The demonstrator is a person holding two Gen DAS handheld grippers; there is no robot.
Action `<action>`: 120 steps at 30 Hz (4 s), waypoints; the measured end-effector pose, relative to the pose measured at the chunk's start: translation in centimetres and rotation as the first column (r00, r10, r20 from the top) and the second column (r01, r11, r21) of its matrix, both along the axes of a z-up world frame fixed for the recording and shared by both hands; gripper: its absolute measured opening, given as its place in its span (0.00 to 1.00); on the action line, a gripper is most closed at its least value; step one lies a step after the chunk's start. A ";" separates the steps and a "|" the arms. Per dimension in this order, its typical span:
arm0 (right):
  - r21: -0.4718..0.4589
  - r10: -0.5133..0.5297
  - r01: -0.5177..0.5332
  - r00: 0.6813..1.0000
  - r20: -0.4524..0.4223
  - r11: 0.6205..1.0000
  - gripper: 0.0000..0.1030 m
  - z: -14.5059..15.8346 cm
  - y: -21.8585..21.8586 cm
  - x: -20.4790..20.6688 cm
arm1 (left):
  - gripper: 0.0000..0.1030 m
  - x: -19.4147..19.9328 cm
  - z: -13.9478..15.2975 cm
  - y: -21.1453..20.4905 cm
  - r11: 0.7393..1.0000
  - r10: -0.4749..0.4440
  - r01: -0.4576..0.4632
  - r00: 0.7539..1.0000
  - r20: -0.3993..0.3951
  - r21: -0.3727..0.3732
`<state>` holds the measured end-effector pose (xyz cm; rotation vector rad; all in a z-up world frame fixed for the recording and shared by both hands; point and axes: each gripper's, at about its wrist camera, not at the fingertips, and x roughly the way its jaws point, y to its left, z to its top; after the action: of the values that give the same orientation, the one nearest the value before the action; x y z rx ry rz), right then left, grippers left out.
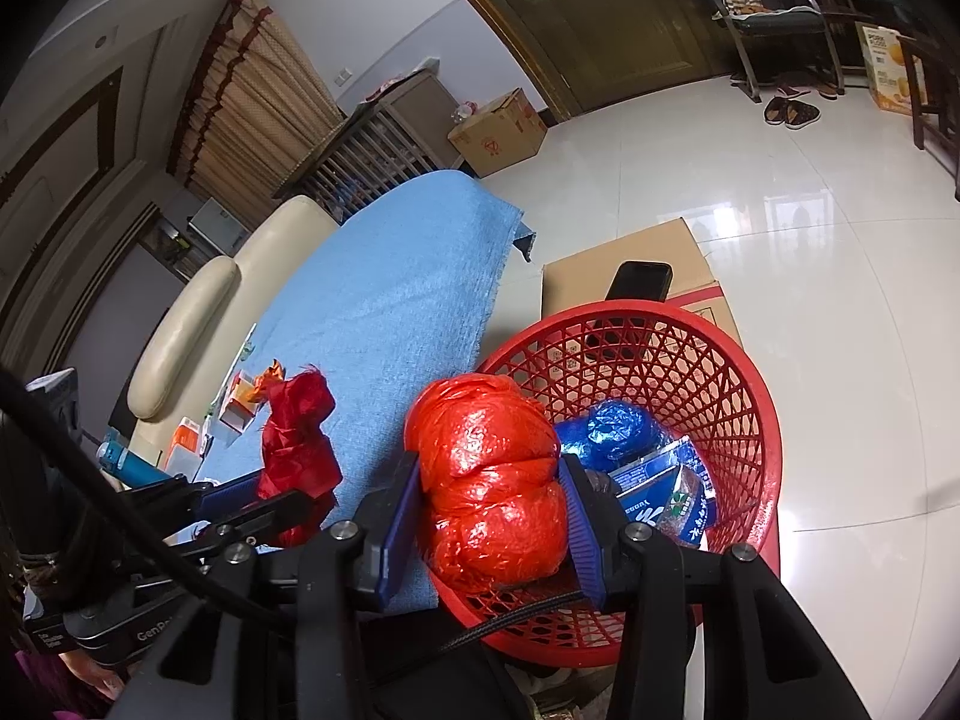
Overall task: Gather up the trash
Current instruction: 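Lower both tools into the wastebasket and open them to drop the red bags, then move both tools back over the table toward the tissue and orange wrapper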
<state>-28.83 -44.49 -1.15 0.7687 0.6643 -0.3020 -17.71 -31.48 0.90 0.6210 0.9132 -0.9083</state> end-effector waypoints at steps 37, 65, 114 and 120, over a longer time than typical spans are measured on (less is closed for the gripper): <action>-0.020 -0.076 0.077 0.996 0.050 0.997 0.47 2.6 -2.3 -2.7 | 0.28 -0.6 2.0 -2.7 0.999 -0.029 0.030 0.999 0.042 -0.011; 0.067 -0.108 0.108 0.994 -0.002 0.992 0.64 0.1 -2.8 -1.3 | 0.64 2.2 1.5 -0.5 0.995 0.032 -0.035 0.999 -0.041 -0.090; -0.154 0.531 -0.547 0.836 -0.137 0.823 0.64 0.9 16.6 39.3 | 0.68 19.2 -3.1 28.3 0.719 0.613 -0.669 0.738 -0.282 -0.187; -0.135 0.600 -0.607 0.795 -0.090 0.783 0.64 -0.3 17.1 43.7 | 0.68 19.9 -3.8 27.4 0.744 0.571 -0.639 0.759 -0.311 -0.194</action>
<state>14.91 -27.44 -1.44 0.3627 0.8810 0.2232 2.20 -4.07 -2.88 -0.0672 1.0788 -0.4953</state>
